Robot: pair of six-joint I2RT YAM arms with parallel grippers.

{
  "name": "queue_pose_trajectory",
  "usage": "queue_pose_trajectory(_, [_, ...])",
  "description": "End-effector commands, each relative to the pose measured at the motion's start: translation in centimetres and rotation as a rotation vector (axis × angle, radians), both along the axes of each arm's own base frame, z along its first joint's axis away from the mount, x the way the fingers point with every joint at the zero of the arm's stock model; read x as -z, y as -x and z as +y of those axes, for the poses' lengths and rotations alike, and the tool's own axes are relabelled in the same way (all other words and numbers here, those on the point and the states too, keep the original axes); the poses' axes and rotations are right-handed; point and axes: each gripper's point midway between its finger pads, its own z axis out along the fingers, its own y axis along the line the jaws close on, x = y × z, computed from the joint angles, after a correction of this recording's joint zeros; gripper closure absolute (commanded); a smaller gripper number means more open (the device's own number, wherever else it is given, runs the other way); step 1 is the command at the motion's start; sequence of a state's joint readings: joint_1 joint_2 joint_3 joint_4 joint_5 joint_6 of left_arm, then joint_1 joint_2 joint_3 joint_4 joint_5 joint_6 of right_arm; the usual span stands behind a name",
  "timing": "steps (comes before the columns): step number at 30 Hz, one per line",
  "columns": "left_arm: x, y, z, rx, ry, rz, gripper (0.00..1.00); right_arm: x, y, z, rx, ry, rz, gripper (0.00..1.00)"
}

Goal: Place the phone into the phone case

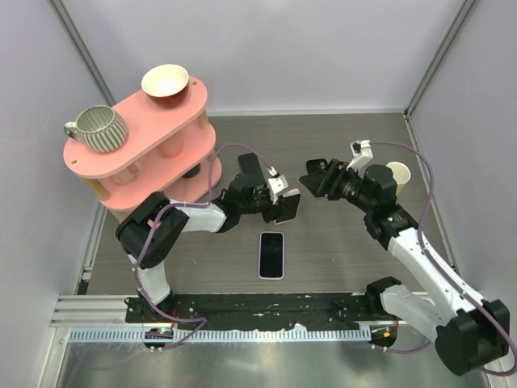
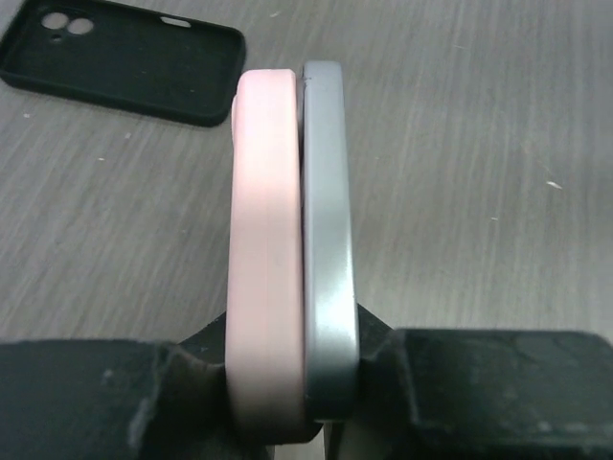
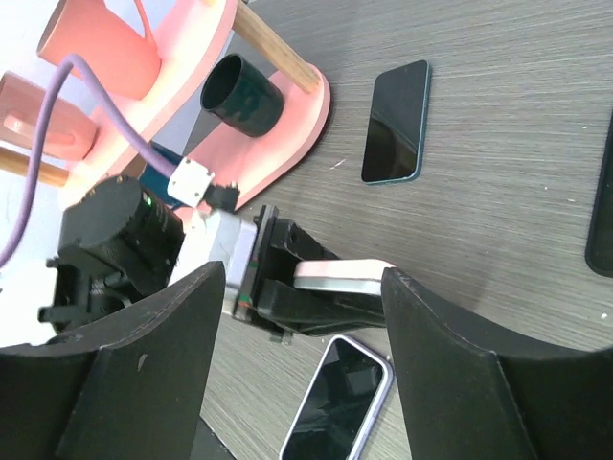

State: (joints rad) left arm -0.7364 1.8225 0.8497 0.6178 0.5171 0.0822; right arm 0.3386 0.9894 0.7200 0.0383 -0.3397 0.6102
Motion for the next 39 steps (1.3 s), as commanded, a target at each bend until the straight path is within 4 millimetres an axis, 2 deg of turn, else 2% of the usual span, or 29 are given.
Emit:
queue_pose_trajectory(1, [-8.3, 1.4, -1.1, 0.099, 0.158, -0.048, 1.00, -0.6, 1.7, -1.1, 0.003, 0.030, -0.107, 0.27])
queue_pose_trajectory(3, [-9.5, 1.9, -0.8, 0.099, 0.182, 0.025, 1.00, -0.9, 3.1, -0.9, -0.036, 0.002, -0.140, 0.26])
queue_pose_trajectory(4, [-11.2, 2.1, -0.7, 0.110, 0.206, 0.024, 1.00, -0.9, 3.5, -0.8, -0.046, -0.003, -0.144, 0.26])
queue_pose_trajectory(5, [-11.3, 3.0, -0.6, 0.131, 0.199, 0.081, 1.00, -0.6, 3.9, -0.8, -0.057, -0.005, -0.146, 0.26])
queue_pose_trajectory(6, [-11.9, 3.2, -0.5, 0.134, 0.203, 0.096, 1.00, -1.4, 4.7, -0.5, -0.089, -0.026, -0.178, 0.26])
queue_pose_trajectory(7, [-13.3, 3.4, -0.3, 0.141, 0.217, 0.095, 1.00, -1.6, 5.2, -0.3, -0.106, -0.047, -0.181, 0.26])
queue_pose_trajectory(8, [-13.4, 4.2, -0.1, 0.162, 0.207, 0.138, 1.00, -1.1, 5.8, 0.0, -0.133, -0.061, -0.177, 0.26])
queue_pose_trajectory(9, [-14.0, 4.2, 0.3, 0.164, 0.214, 0.166, 1.00, -2.0, 6.9, 0.5, -0.190, -0.095, -0.213, 0.26])
queue_pose_trajectory(10, [-14.7, 4.3, 0.6, 0.169, 0.221, 0.178, 1.00, -1.9, 7.5, 0.9, -0.223, -0.116, -0.217, 0.27])
queue_pose_trajectory(11, [-15.6, 4.8, 1.1, 0.178, 0.228, 0.187, 1.00, -1.0, 8.1, 1.1, -0.243, -0.147, -0.186, 0.26])
queue_pose_trajectory(13, [-16.8, 5.5, 1.8, 0.210, 0.244, 0.187, 1.00, -1.5, 9.2, 1.6, -0.301, -0.186, -0.224, 0.27])
queue_pose_trajectory(14, [-17.9, 6.0, 2.2, 0.221, 0.254, 0.172, 1.00, -0.7, 9.5, 1.7, -0.314, -0.199, -0.207, 0.27])
queue_pose_trajectory(19, [-20.9, 8.1, 2.6, 0.305, 0.292, 0.203, 1.00, -0.2, 9.9, 2.6, -0.379, -0.200, -0.207, 0.27])
queue_pose_trajectory(24, [-22.1, 9.3, 2.5, 0.350, 0.323, 0.286, 1.00, 0.3, 10.3, 5.0, -0.482, -0.197, -0.197, 0.28])
queue_pose_trajectory(25, [-22.0, 9.4, 2.6, 0.350, 0.325, 0.296, 1.00, 0.3, 10.9, 5.8, -0.517, -0.185, -0.208, 0.29])
queue_pose_trajectory(28, [-21.8, 9.9, 2.8, 0.359, 0.324, 0.307, 1.00, 0.0, 10.6, 6.8, -0.520, -0.180, -0.224, 0.41])
queue_pose_trajectory(29, [-21.8, 9.9, 2.9, 0.352, 0.325, 0.303, 1.00, -0.1, 10.5, 6.9, -0.518, -0.180, -0.227, 0.56])
queue_pose_trajectory(32, [-21.8, 10.5, 3.3, 0.357, 0.325, 0.291, 0.97, -0.3, 10.1, 6.7, -0.486, -0.176, -0.258, 0.75])
queue_pose_trajectory(34, [-21.8, 10.7, 3.5, 0.361, 0.316, 0.284, 0.95, -0.7, 10.2, 6.2, -0.462, -0.186, -0.295, 0.80])
queue_pose_trajectory(36, [-21.8, 11.1, 3.7, 0.378, 0.301, 0.302, 0.91, -1.7, 10.5, 6.1, -0.460, -0.205, -0.346, 0.92])
queue_pose_trajectory(37, [-21.7, 11.2, 3.7, 0.380, 0.297, 0.298, 0.76, -1.9, 10.7, 6.0, -0.463, -0.207, -0.362, 0.96])
queue_pose_trajectory(38, [-21.8, 11.2, 3.8, 0.371, 0.294, 0.302, 0.67, -1.9, 10.7, 5.9, -0.459, -0.204, -0.370, 0.99])
queue_pose_trajectory(39, [-21.9, 11.0, 3.8, 0.354, 0.296, 0.296, 0.63, -1.9, 10.7, 5.9, -0.457, -0.203, -0.372, 0.99])
